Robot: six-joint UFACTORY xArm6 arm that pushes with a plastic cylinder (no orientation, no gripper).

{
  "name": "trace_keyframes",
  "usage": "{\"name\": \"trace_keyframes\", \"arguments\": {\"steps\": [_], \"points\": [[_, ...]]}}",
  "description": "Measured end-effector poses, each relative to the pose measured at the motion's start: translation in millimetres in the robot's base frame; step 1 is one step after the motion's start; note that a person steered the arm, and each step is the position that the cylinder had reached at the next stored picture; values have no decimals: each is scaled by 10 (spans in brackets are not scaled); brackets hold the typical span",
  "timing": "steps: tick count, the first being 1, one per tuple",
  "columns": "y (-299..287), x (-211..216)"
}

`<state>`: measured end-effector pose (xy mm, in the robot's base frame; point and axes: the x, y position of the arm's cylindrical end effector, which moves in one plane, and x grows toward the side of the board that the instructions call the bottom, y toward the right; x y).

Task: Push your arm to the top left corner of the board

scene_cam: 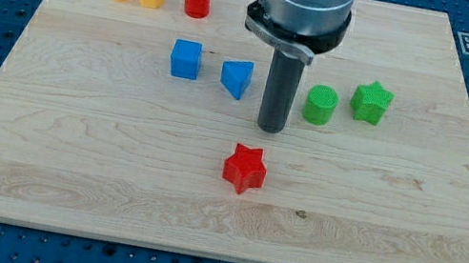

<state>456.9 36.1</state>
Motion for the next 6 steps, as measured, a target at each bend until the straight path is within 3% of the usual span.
{"name": "trace_keyframes", "arguments": {"steps": [1,3,6], "points": [[0,-215],[-101,-1137],[-1802,-1390]]}}
